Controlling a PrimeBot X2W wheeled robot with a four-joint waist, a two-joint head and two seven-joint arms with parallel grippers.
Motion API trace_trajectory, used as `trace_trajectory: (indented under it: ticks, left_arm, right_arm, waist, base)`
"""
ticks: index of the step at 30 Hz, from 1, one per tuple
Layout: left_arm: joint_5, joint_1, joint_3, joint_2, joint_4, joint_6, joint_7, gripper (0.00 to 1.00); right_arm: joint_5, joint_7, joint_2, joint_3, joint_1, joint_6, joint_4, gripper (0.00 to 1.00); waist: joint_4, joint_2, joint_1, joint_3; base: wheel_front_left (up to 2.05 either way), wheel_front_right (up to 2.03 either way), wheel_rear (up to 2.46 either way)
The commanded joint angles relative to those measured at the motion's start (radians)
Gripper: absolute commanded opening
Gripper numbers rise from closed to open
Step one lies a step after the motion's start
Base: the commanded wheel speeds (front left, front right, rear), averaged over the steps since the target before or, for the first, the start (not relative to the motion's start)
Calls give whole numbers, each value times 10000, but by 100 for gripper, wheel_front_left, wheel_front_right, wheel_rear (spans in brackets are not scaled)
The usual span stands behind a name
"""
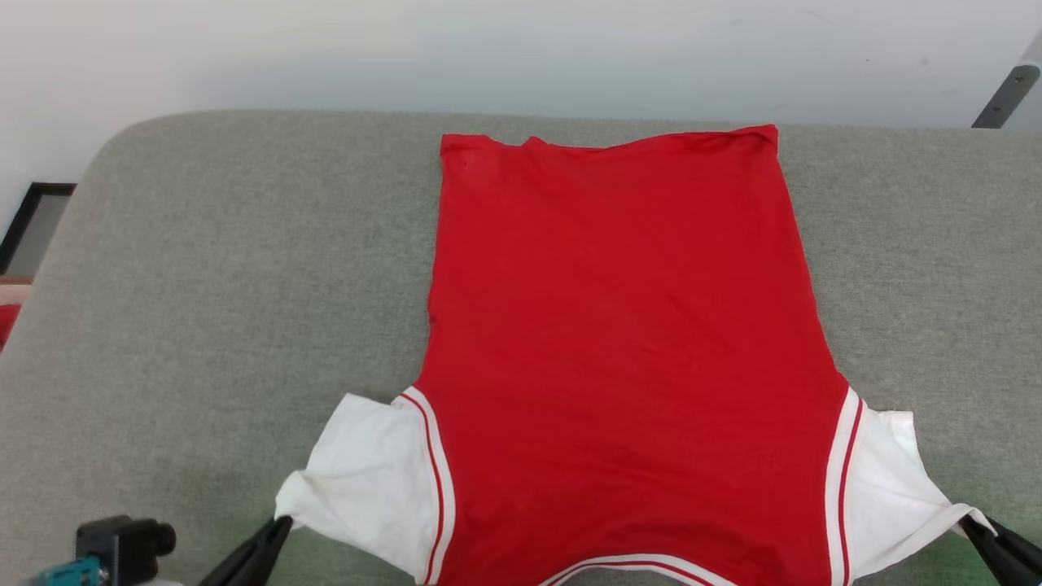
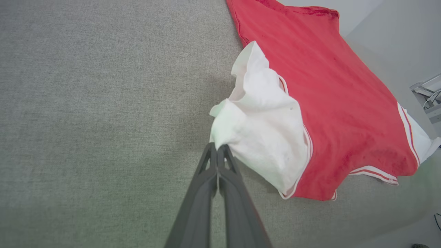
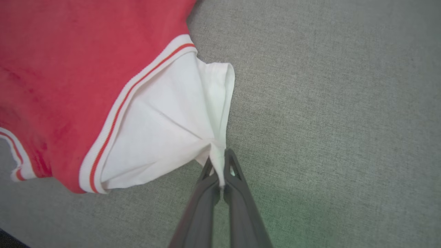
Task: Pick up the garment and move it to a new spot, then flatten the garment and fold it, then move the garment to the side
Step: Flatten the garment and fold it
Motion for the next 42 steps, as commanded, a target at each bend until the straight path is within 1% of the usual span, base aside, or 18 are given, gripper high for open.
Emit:
trace_trajectory:
  ticks: [1, 8, 9, 10, 11, 13, 14, 19, 24, 26, 28, 30, 31, 35, 38, 42]
  left_arm:
    - [78, 121, 43, -33, -7, 30, -6, 0]
    - [238, 197, 63, -233, 39, 29, -4, 0]
    - [250, 178, 39, -276, 50, 17, 9, 0]
    - [260, 151, 26, -319, 64, 8, 14, 0]
    - [271, 124, 10, -355, 85, 3, 32, 0]
    - [274, 80, -24, -420, 126, -3, 48, 0]
    - [288, 53, -44, -452, 149, 0, 63, 0]
    - [353, -84, -137, -604, 191, -25, 152, 0]
    - [420, -151, -217, -733, 229, -71, 191, 0]
    - [457, -226, -232, -790, 226, -103, 199, 0]
    - [516, -299, -238, -847, 227, -112, 199, 0]
    - [556, -407, -238, -918, 242, -148, 195, 0]
    - [607, -469, -250, -962, 255, -186, 203, 0]
    - [769, -863, -321, -1213, 338, -340, 281, 0]
    - [924, -1220, -410, -1434, 448, -511, 392, 0]
    - [1177, -1787, -538, -1782, 686, -777, 547, 0]
  right_arm:
    - [-73, 86, 54, -100, 126, -10, -56, 0]
    - [-53, 1158, 352, -198, 91, -10, -448, 0]
    - [-65, 1332, 374, -189, 36, -10, -530, 5]
    - [-89, 1528, 397, -207, -15, -10, -577, 23]
    - [-110, 1742, 415, -193, -69, -10, -652, 35]
    - [-105, 2166, 468, -208, -236, -10, -816, 50]
    - [-109, 2417, 480, -218, -286, -10, -891, 99]
    - [52, 3810, 446, -346, -533, -9, -1409, 100]
    - [178, 5199, 567, -832, -697, -9, -2232, 100]
    - [177, 5512, 584, -1096, -945, -9, -2662, 100]
    - [39, 5513, 541, -1323, -1404, -10, -2995, 100]
    - [-125, 5423, 514, -1436, -2048, -9, -3038, 100]
    - [-232, 5358, 437, -1408, -2456, -9, -2957, 100]
    - [-654, 4880, 597, -1365, -4300, -9, -2049, 100]
    - [-945, 4565, 782, -1195, -5709, -9, -923, 100]
    - [-1150, 4470, 820, -779, -7409, -9, 767, 100]
  waist:
    - [-6, 0, 0, 4]
    - [-9, 0, 0, 36]
    - [-16, 0, 0, 46]
    - [-20, 0, 0, 52]
    - [-21, 0, 0, 58]
    - [-42, 0, 0, 64]
    - [-49, 0, 0, 60]
    - [-36, 0, 0, 39]
    - [35, 0, 0, 41]
    - [86, 0, 0, 99]
    - [134, 0, 0, 195]
    - [200, 0, 0, 323]
    - [249, 0, 0, 400]
    - [527, 0, 0, 753]
    - [832, 0, 0, 1094]
    - [1331, 0, 0, 1588]
  base:
    - [0, 0, 0]
    - [0, 0, 0]
    - [0, 0, 0]
    - [0, 0, 0]
    - [0, 0, 0]
    - [0, 0, 0]
    - [0, 0, 0]
    - [0, 0, 0]
    - [0, 0, 0]
    - [0, 0, 0]
    - [0, 0, 0]
    - [0, 0, 0]
    - [0, 0, 0]
    - [0, 0, 0]
    - [0, 0, 0]
    - [0, 0, 0]
